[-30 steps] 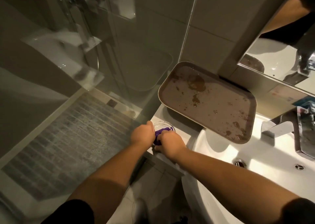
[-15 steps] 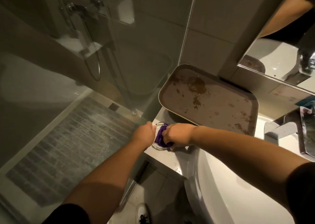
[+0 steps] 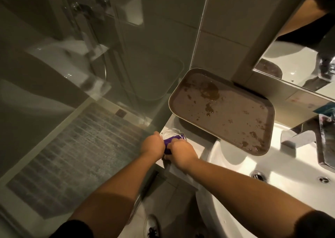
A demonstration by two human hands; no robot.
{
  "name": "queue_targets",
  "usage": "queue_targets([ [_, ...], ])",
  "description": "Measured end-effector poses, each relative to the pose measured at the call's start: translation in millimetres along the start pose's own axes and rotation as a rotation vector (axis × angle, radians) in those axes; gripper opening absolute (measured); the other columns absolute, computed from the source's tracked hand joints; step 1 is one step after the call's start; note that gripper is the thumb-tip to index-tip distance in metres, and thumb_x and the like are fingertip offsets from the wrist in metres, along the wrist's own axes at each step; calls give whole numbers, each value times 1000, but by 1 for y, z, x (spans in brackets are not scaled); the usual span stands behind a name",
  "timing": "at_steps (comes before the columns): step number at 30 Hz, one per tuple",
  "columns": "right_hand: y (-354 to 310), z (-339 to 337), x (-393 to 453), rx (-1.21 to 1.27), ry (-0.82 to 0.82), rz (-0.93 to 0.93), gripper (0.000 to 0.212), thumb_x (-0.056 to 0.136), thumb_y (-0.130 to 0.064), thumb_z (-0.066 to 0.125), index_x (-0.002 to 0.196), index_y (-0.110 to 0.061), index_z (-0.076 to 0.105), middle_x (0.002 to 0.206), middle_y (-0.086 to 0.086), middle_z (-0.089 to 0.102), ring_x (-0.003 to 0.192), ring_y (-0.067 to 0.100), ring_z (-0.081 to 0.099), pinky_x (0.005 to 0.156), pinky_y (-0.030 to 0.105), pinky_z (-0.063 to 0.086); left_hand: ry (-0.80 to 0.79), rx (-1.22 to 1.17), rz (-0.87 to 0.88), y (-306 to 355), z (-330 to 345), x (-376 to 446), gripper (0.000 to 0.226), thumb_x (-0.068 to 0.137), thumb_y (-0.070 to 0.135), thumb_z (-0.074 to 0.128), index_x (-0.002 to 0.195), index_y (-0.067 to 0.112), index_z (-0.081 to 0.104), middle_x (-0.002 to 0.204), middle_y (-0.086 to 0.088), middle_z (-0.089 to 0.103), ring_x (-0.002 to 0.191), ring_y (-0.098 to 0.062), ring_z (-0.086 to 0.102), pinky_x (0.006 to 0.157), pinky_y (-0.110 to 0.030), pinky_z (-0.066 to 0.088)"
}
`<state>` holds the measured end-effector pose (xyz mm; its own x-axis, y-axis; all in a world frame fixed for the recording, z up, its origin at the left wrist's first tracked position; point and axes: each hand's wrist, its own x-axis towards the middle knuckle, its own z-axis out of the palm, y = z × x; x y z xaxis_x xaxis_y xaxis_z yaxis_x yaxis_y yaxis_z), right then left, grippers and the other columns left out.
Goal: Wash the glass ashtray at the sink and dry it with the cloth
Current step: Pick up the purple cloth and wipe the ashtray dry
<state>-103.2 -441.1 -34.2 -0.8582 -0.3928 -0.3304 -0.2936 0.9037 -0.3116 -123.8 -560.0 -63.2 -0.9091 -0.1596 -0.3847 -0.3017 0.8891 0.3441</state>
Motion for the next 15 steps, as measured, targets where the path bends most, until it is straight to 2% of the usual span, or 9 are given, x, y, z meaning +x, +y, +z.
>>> queue_targets([
  [4, 16, -24, 4, -99, -186, -210, 29, 85, -35, 69, 107, -15, 71, 107, 10, 65, 97, 28, 60, 83, 36, 50, -27, -80, -13, -8, 0, -1, 31, 101, 25, 33, 110, 2, 52, 116, -23, 62, 105, -39, 58, 77, -37, 42],
  [8, 27, -46, 12, -288, -381, -364, 27, 88, -33, 67, 108, -15, 68, 111, 10, 66, 99, 29, 60, 88, 36, 49, -13, -19, 73, -7, -2, 1, 35, 103, 37, 30, 110, 7, 45, 110, -21, 64, 100, -39, 60, 75, -40, 44],
  [12, 28, -51, 14, -369, -403, -421, 31, 91, -34, 63, 114, -14, 65, 118, 9, 63, 106, 28, 57, 93, 37, 46, -1, 136, 90, -2, 0, 1, 20, 100, 16, 33, 115, 6, 43, 109, -19, 65, 97, -38, 62, 68, -39, 43],
  [15, 29, -44, 11, -315, -358, -360, 31, 89, -37, 64, 111, -14, 66, 113, 9, 64, 102, 27, 58, 91, 38, 49, -5, 172, 73, 1, 0, -1, 21, 97, 9, 33, 116, 6, 42, 110, -19, 65, 98, -37, 63, 67, -39, 41],
])
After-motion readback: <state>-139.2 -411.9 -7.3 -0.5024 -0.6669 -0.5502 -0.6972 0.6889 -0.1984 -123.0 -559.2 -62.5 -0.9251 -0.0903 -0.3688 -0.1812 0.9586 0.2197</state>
